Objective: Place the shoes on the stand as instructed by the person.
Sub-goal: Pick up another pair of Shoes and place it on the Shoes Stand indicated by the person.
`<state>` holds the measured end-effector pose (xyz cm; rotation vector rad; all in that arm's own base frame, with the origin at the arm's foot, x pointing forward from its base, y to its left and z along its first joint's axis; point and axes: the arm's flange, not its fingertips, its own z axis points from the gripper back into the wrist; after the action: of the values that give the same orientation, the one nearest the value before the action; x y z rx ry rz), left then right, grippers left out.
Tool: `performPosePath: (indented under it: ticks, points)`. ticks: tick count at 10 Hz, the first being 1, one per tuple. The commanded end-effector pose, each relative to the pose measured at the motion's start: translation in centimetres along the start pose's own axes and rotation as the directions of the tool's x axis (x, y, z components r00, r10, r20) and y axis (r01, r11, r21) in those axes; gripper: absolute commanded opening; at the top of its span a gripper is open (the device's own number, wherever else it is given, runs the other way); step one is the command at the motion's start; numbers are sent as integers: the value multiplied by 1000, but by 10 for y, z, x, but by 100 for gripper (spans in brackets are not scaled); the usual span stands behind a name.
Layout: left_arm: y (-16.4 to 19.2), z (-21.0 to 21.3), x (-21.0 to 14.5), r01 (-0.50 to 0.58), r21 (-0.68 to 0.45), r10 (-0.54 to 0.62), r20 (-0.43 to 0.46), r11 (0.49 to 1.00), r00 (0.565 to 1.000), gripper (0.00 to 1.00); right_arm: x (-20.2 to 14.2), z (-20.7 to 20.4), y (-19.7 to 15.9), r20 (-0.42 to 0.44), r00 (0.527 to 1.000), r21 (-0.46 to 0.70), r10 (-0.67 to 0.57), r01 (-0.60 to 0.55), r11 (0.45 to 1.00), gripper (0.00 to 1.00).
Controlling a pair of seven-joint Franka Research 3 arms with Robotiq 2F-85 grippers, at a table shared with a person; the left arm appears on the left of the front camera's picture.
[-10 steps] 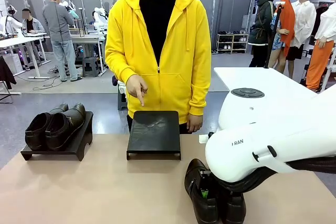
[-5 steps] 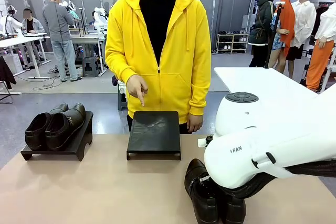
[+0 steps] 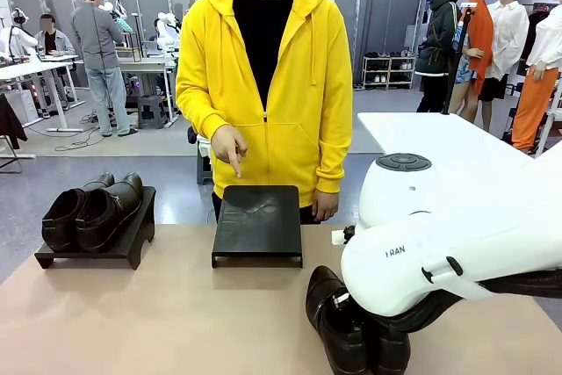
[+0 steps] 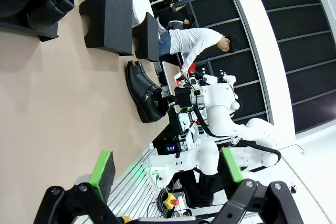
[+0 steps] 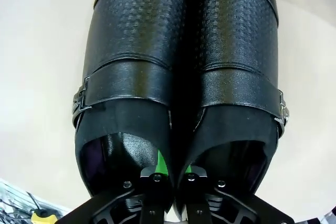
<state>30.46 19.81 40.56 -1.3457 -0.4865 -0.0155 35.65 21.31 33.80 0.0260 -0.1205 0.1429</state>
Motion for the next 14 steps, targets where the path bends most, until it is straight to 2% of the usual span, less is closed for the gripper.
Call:
performPosePath:
  ticks: [1,5,7,9,10,14]
  points:
    - [-1,-1,-1,18,-20,-18,5,1000,1000,100,-21,26,2,40,999,-3,-26,26,1000,0]
    - [-1,-1,-1,18,-20,-18,5,1000,1000,100,-7,124,-5,71,997,60,-5,1,998,0]
    - [-1,-1,-1,18,-20,-18,5,1000,1000,100,1,149,-2,110,994,59,11,-17,998,0]
    - [-1,-1,-1,18,-20,-18,5,1000,1000,100,-1,160,0,141,990,82,27,-39,996,0]
    - [-1,-1,-1,18,-20,-18,5,1000,1000,100,-4,153,1,108,994,55,-8,2,998,0]
    - [-1,-1,-1,18,-20,-18,5,1000,1000,100,-4,153,1,108,994,55,-8,2,998,0]
